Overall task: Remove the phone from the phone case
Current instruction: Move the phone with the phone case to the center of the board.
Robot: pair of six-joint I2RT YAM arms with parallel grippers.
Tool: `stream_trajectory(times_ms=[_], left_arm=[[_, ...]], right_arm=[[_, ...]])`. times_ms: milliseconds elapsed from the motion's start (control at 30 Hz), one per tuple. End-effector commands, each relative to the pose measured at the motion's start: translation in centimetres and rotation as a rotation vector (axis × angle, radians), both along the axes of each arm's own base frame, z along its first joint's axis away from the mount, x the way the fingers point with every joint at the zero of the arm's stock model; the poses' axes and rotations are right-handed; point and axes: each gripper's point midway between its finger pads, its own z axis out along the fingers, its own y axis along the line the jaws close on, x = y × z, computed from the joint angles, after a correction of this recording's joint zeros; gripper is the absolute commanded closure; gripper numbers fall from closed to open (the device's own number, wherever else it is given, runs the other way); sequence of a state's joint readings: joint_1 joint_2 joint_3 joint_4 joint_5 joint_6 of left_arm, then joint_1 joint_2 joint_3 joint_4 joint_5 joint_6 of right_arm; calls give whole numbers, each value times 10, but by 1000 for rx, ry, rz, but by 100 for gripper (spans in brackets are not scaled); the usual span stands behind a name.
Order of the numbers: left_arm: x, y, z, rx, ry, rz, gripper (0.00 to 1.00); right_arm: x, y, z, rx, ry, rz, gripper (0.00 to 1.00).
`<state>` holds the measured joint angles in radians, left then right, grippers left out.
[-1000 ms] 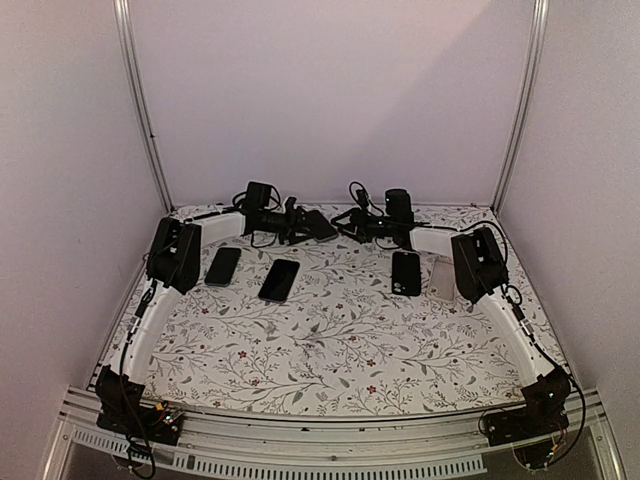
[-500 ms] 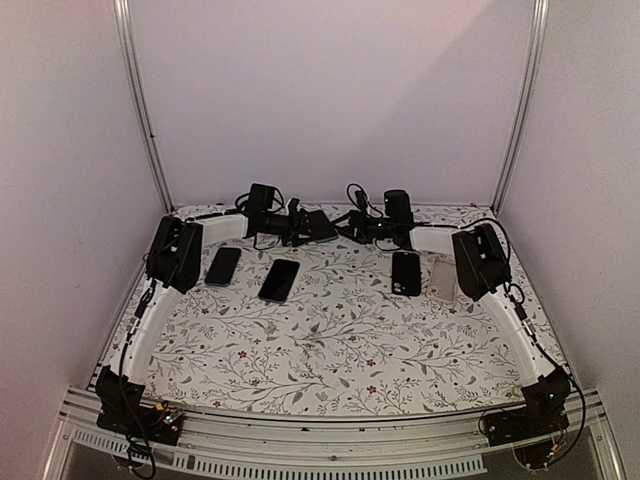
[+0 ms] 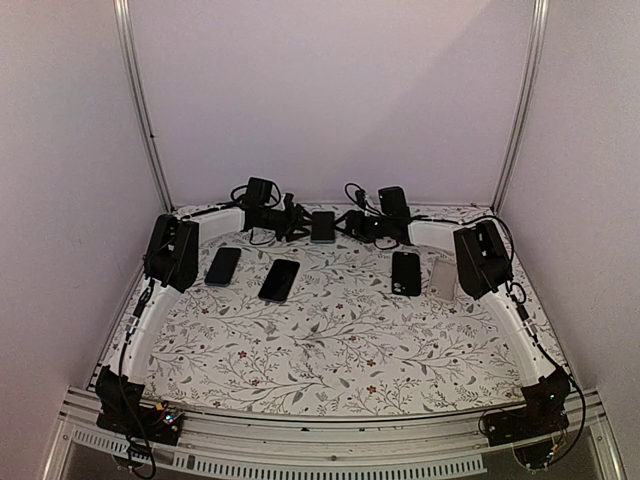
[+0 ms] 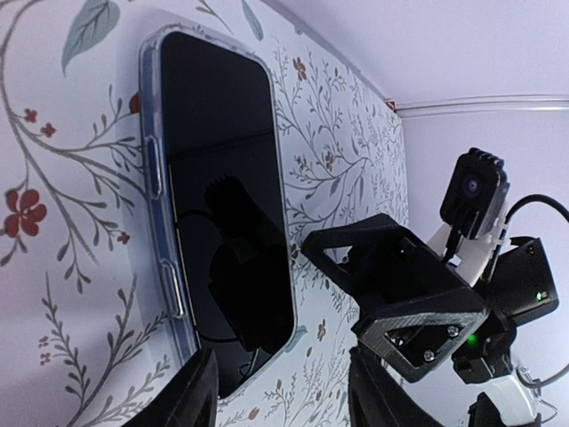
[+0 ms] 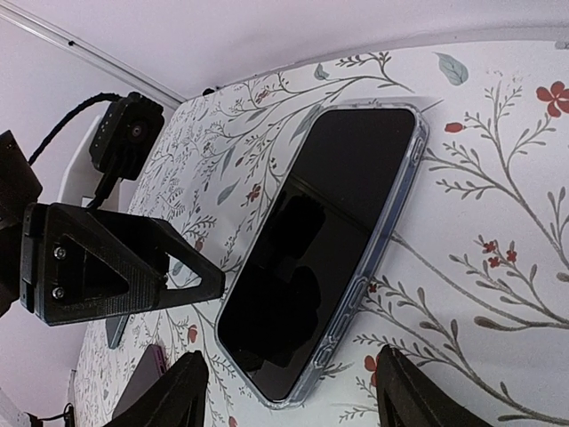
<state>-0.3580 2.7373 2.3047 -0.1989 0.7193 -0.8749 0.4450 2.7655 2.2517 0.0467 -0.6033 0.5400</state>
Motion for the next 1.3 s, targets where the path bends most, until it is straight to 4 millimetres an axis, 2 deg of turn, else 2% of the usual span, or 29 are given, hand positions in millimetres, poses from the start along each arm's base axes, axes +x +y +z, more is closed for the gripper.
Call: stream_trajectory(times_ms=[0,100,200,433,667,933,1267], left_arm=[[7,9,18,27,-62,22,48],[10,13,12,46,-42,29,48],[7,13,-2,48,-7,26,48],[3,2,-19,34,27,15,48],[0,-4,-23,13,42,-2,48],[-11,-22,-26,-31,64,-43,48],[-36,-38,-17,-28,58,-97,48]], right_arm=[[-5,8,-16,-35,22,4,34],[-7,6,-21,-54,48,-8,34],[-10,7,-25,-56,78,-17,34],[-18,19,-39,-70,123,-34,34],[-22,28,-37,-56,125,-17,33],[-28,33,-39,-41,138,15,33],[-40,26,-36,-60,151,13,34]])
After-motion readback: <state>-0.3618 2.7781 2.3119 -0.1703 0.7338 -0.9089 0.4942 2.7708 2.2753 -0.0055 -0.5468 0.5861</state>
